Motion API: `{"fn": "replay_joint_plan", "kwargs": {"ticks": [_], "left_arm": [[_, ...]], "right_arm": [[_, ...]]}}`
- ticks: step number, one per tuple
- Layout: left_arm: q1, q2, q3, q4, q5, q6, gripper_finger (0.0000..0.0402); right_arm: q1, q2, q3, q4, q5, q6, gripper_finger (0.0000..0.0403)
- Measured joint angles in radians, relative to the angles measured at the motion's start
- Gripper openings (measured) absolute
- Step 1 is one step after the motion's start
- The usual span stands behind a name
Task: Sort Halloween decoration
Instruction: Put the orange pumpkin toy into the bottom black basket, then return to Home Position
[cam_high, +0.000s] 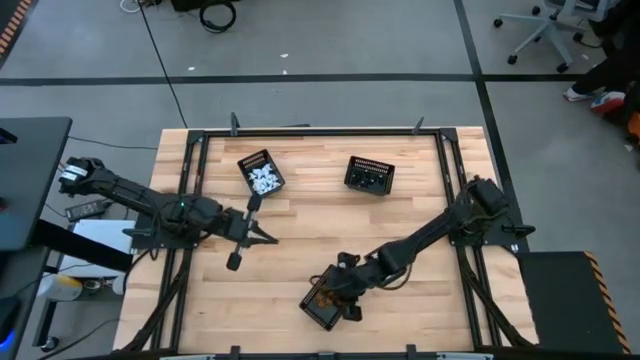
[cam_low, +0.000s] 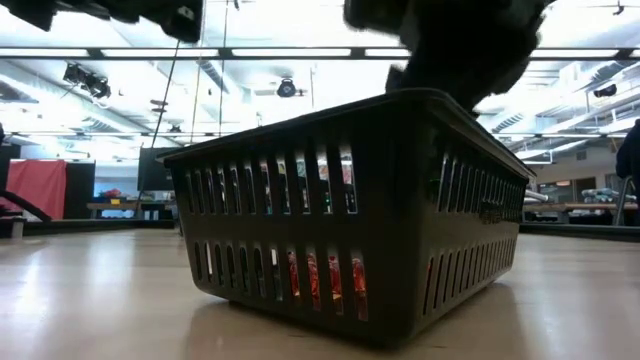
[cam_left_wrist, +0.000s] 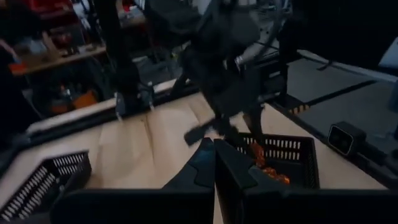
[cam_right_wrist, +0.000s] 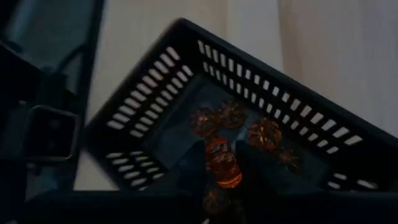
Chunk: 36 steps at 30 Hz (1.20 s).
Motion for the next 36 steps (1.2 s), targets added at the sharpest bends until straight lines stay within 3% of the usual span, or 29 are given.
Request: {"fn": "replay_joint_plan", "kwargs": {"ticks": [5, 9, 19, 23, 30, 36], "left_arm": [[-0.089, 0.0, 0.031, -0.008, -0.115, 0.093, 0.0007], [-0.144, 0.0, 0.041, -0.001, -0.185, 0.156, 0.0007], [-0.218, -0.001, 0.041, 0.007, -0.272, 0.156, 0.0007], [-0.217, -0.016, 0.041, 0.004, -0.331, 0.001, 0.0007], [-0.152, -0.164, 0.04, -0.09, -0.334, -0.025, 0.0006], [-0.055, -0.351, 0.04, -0.255, -0.296, -0.065, 0.0002]], "right_arm": [[-0.012, 0.066, 0.05, -0.07, -0.001, 0.065, 0.009], [-0.019, 0.072, 0.054, -0.079, -0.029, 0.127, 0.0123], [-0.021, 0.03, 0.054, -0.078, -0.063, 0.218, 0.0191], [-0.03, -0.042, 0.054, -0.09, -0.046, 0.252, 0.0191], [-0.057, -0.212, 0.039, -0.188, 0.065, 0.208, 0.0178], [-0.135, -0.438, -0.161, 0.008, 0.063, 0.2, 0.0158]]}}
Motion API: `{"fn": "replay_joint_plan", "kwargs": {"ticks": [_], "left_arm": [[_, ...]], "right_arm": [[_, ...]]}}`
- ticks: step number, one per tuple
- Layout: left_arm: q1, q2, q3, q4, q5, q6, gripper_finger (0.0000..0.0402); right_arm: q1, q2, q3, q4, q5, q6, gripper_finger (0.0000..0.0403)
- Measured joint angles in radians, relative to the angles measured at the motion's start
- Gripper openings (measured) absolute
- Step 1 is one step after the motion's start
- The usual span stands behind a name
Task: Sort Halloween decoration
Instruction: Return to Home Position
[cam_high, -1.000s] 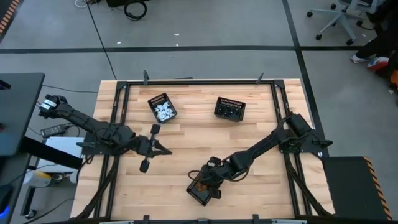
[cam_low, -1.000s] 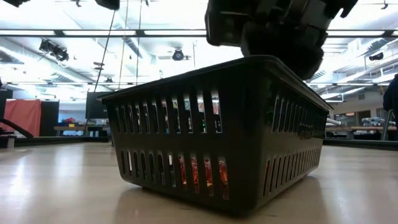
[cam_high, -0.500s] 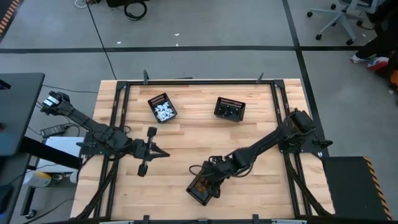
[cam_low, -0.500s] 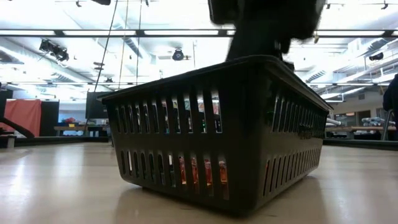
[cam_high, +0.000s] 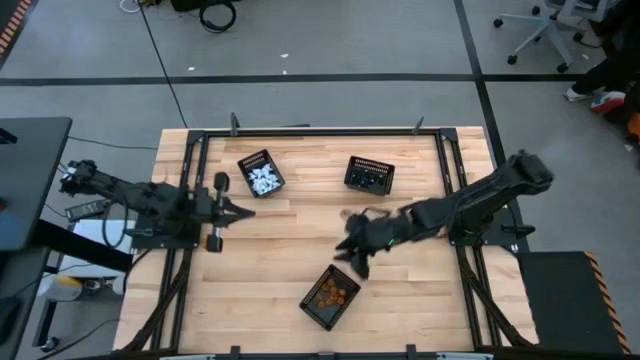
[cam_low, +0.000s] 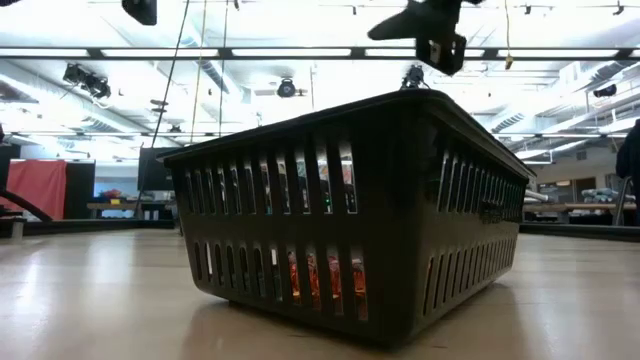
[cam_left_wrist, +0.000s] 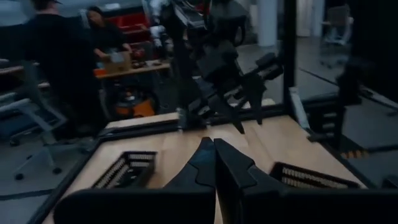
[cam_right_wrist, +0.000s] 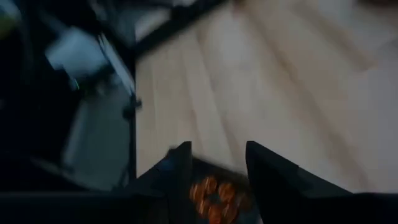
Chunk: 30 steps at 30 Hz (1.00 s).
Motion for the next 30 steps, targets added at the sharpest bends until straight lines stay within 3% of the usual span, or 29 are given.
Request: {"fn": "replay_joint_plan", "kwargs": {"ticks": [6, 17, 25, 30], "left_arm": [[0.096, -0.181, -0.089, -0.022, 0.002, -0.101, 0.0001], [0.233, -0.527, -0.283, -0.007, -0.087, -0.264, 0.0001], [0.259, -0.528, -0.357, 0.03, -0.115, -0.337, 0.0], [0.26, -0.533, -0.447, 0.119, -0.128, -0.465, 0.0]], "right_arm": [[-0.128, -0.281, -0.258, 0.215, 0.005, 0.011, 0.013], [-0.342, -0.803, -0.549, 0.232, 0.015, -0.01, 0.0117], [-0.417, -1.095, -0.72, 0.231, 0.062, -0.009, 0.0117], [-0.449, -1.234, -0.845, 0.271, 0.065, -0.01, 0.0117]]}}
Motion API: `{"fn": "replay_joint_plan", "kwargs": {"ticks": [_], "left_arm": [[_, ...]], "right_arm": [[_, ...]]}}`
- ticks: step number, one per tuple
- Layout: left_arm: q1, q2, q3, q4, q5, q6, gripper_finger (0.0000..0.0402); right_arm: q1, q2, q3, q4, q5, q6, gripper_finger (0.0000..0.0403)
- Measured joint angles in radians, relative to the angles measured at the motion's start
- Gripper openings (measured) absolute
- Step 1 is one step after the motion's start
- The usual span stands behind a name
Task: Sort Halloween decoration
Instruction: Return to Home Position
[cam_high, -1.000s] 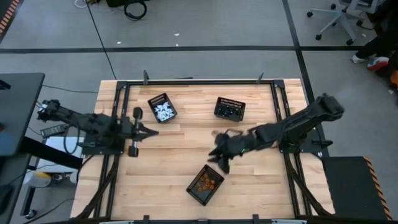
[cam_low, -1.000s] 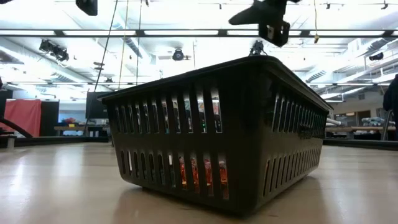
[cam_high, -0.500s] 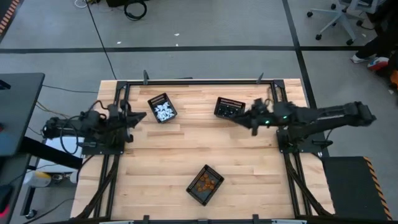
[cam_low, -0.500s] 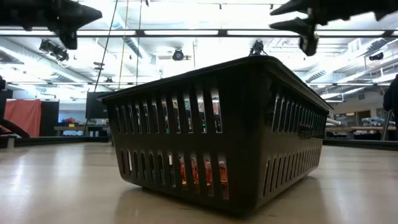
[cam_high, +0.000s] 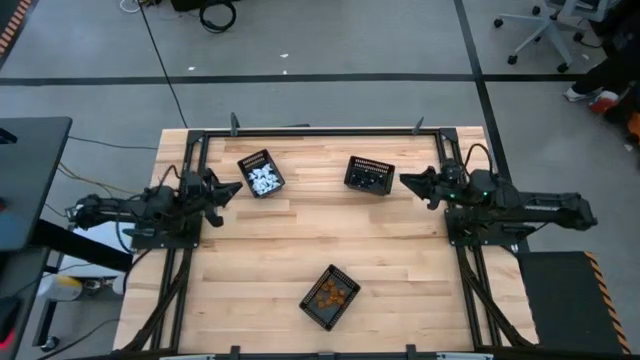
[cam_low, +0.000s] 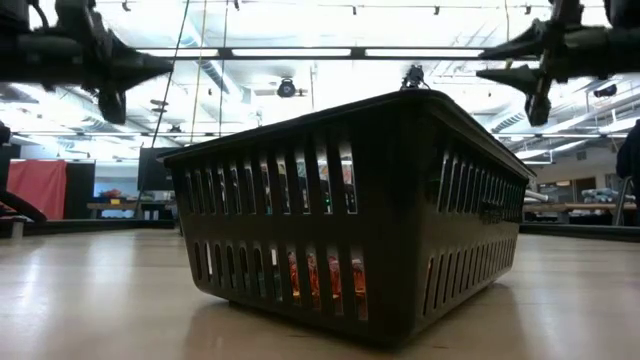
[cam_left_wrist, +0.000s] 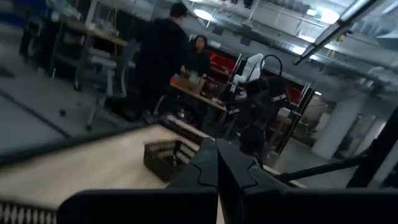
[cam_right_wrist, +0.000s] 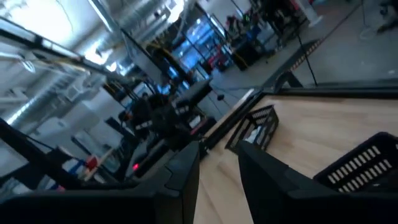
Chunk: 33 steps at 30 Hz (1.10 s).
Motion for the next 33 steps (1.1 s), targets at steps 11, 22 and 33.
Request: {"fn": "replay_joint_plan", "kwargs": {"ticks": [11, 22, 33], "left_arm": [[0.0, 0.001, -0.057, 0.006, -0.087, -0.148, 0.0], [0.0, 0.009, -0.057, -0.069, -0.079, -0.101, 0.0035], [0.0, 0.009, -0.057, -0.069, -0.077, -0.1, 0.004]], "right_arm": [[-0.028, -0.173, -0.189, 0.102, 0.062, 0.018, 0.0117], [-0.03, -0.183, -0.189, 0.074, 0.231, -0.029, 0.0117], [-0.03, -0.183, -0.189, 0.073, 0.228, -0.053, 0.0117]]}}
